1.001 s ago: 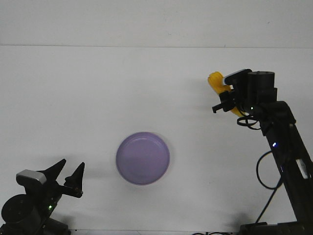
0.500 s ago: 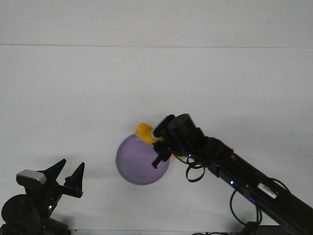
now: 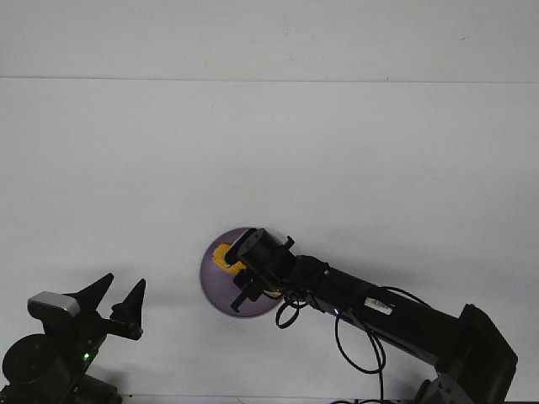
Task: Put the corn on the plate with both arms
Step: 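Carry the corn with the right gripper over the plate and lower it, then open the right gripper and withdraw it from the plate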
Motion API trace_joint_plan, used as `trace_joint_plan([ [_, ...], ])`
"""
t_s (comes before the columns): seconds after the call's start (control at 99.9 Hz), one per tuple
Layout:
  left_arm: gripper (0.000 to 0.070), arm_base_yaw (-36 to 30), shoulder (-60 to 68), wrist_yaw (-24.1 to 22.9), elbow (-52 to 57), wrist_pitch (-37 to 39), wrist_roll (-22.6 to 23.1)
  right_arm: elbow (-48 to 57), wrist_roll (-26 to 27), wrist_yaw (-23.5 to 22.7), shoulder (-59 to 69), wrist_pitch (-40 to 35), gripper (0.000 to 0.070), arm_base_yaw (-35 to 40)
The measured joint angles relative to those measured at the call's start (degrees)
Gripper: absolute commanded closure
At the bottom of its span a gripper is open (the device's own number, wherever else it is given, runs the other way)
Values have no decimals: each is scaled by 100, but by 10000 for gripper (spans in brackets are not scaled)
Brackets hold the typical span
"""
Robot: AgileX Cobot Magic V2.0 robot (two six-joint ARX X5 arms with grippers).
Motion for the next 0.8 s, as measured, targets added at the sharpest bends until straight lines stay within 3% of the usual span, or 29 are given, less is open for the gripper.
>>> trace_joint_plan([
  [0.08,238,0,0,0,0,2,0,0,4,2,33,50,263,0],
  [0.13,238,0,0,0,0,0,0,0,39,9,33,109,221,-2],
  [0.52,237,0,0,0,0,2,0,-7,142,81,-457,234,218,-7],
  [0.66,237,0,0,0,0,2,0,-7,31,538,-1847,173,219,-7],
  [0.801,237,0,0,0,0,7,-2,4,-160,1436,-3346,-225,220,-7],
])
